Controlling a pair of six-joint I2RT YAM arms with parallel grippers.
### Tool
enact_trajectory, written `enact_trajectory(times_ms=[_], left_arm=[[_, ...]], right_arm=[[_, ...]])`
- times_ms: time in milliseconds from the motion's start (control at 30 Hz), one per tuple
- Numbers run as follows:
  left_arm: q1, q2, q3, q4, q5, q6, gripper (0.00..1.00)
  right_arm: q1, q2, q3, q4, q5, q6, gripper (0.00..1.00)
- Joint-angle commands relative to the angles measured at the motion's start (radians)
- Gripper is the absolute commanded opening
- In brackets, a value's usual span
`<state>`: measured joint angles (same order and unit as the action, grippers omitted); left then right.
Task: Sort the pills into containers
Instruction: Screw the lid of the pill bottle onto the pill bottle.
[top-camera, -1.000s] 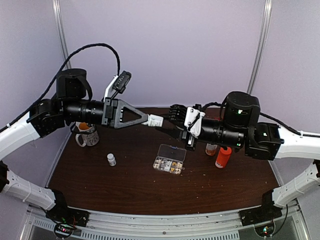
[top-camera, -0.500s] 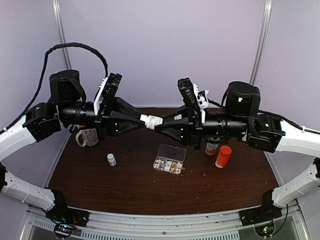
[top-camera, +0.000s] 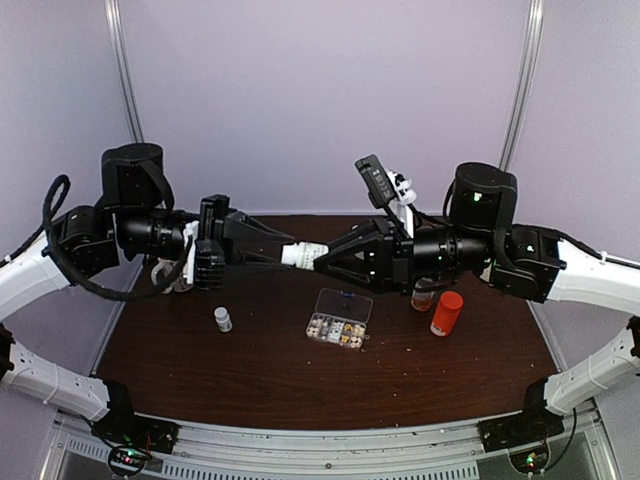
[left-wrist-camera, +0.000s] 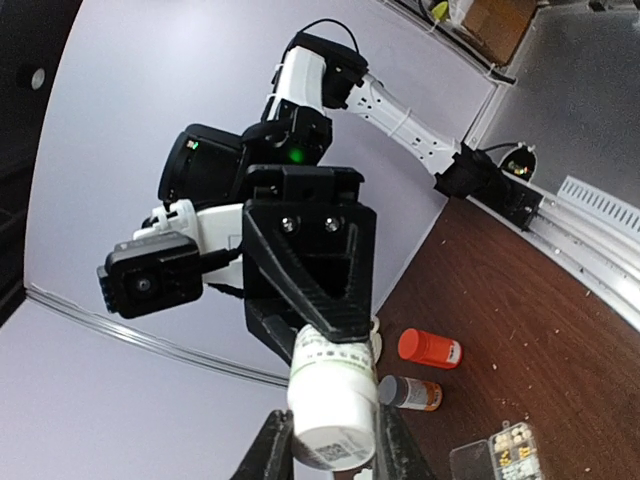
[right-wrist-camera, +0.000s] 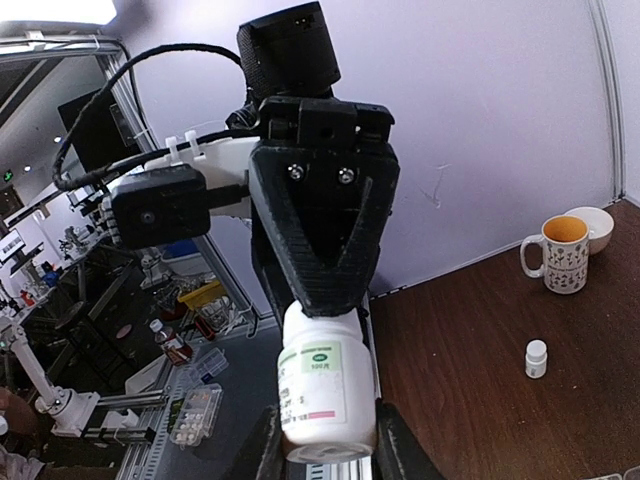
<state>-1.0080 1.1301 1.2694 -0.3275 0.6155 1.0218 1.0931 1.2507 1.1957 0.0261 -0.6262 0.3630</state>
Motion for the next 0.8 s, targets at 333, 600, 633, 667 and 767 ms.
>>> enact_trajectory(times_ms=[333,600,633,667,767], left_arm=[[-0.065,-0.014,-0.080,-0.011,-0.296,0.420,0.44],[-0.066,-0.047,-0.114,0.070,-0.252,0.058,0.80],[-0.065,-0.051,-0.124,0.094,-0.241,-0.004,0.85],[-0.065,-0.054,-0.134,0.125,-0.235,-0.090,0.96],[-0.065,-0.054,-0.141,0.230,-0.288,-0.424,0.97]], right_arm=[[-0.039,-0.032,-0.010,0.129,-0.045,0.129,0.00],[-0.059,-0.109,-0.030,-0.065,0.085,-0.104,0.00],[-0.059,-0.123,-0.033,-0.086,0.105,-0.143,0.00],[-0.059,-0.134,-0.038,-0.103,0.128,-0.184,0.00],[-0.058,-0.162,-0.054,-0.132,0.175,-0.319,0.00]])
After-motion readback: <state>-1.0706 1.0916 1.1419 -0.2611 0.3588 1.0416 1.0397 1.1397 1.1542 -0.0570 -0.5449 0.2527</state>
